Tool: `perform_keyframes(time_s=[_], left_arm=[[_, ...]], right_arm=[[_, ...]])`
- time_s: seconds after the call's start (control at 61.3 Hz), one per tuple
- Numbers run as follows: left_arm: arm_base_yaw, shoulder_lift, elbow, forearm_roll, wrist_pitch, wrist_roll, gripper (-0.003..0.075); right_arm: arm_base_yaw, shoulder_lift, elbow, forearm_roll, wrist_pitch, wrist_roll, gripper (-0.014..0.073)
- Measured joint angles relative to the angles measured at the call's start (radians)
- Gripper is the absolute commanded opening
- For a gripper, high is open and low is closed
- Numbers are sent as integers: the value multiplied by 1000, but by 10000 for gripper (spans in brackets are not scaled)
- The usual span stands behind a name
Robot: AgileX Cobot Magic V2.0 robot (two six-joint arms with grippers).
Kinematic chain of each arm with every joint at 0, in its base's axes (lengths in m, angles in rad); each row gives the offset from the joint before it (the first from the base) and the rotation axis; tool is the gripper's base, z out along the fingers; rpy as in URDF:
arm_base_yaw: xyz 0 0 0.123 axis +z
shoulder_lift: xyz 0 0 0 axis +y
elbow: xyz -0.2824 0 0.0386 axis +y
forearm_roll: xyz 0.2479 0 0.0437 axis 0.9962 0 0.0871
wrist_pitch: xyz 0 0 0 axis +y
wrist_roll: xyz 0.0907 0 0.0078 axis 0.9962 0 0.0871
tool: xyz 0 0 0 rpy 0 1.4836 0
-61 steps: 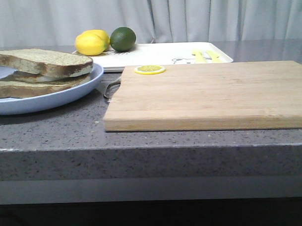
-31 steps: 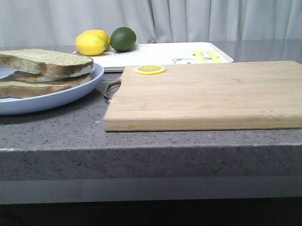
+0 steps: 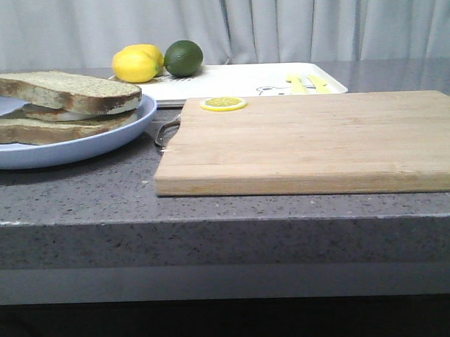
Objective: Place bread and move sandwich to tray
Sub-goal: 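Grip the plate rim with the left gripper and lift the plate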
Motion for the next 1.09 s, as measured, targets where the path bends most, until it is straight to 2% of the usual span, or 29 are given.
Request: perform_keyframes(time_s=[0.343, 0.669, 0.946, 1.093], left_arm=[[0, -64, -64, -57, 42, 90, -20], [-7, 32, -277, -266, 101, 94, -20], [-95, 253, -511, -267, 119, -34, -20], [-134, 389, -665, -219, 159, -152, -20]], right_arm=[[0, 0, 0, 0, 0, 0, 395], [0, 0, 0, 0, 0, 0, 395], [0, 0, 0, 0, 0, 0, 395], [0, 0, 0, 0, 2, 0, 395]])
